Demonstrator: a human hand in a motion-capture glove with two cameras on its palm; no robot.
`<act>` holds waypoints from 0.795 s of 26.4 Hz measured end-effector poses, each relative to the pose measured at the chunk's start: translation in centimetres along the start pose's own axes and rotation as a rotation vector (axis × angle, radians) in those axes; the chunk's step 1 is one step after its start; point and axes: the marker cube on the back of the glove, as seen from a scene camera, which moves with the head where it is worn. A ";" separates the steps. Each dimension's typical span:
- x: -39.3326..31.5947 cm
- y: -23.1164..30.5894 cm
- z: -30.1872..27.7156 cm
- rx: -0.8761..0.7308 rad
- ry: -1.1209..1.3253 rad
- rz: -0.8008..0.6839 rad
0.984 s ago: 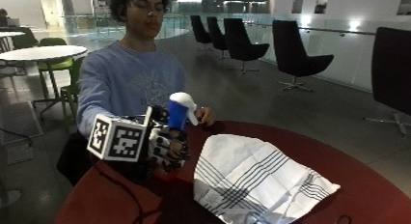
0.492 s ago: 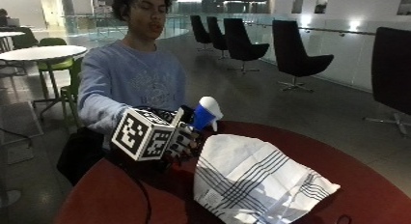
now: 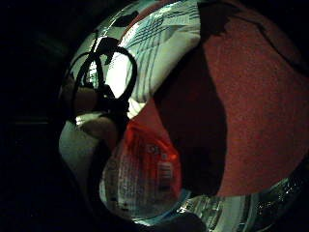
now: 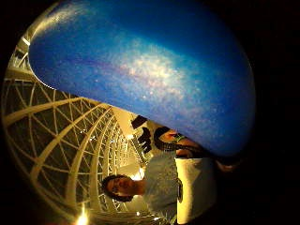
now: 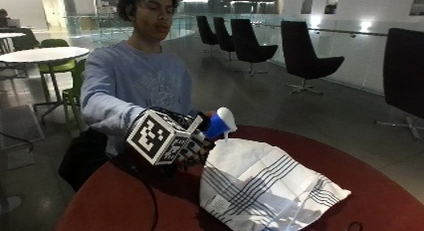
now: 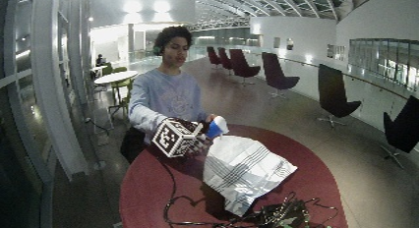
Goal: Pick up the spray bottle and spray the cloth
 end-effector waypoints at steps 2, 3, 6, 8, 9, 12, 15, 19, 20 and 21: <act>0.0 0.1 0.1 -0.015 0.005 0.008; 0.0 0.2 0.2 -0.022 0.007 0.013; 0.0 0.4 0.5 -0.035 0.022 0.031; 0.0 0.5 0.6 -0.038 0.031 0.044; 0.0 0.5 0.6 -0.039 0.034 0.049; 0.0 0.4 0.6 -0.040 0.039 0.057; 0.0 0.4 0.6 -0.041 0.041 0.061; 0.0 0.5 0.7 -0.047 0.041 0.069; 0.0 0.5 0.7 -0.048 0.043 0.070; 0.1 0.5 0.8 -0.049 0.046 0.071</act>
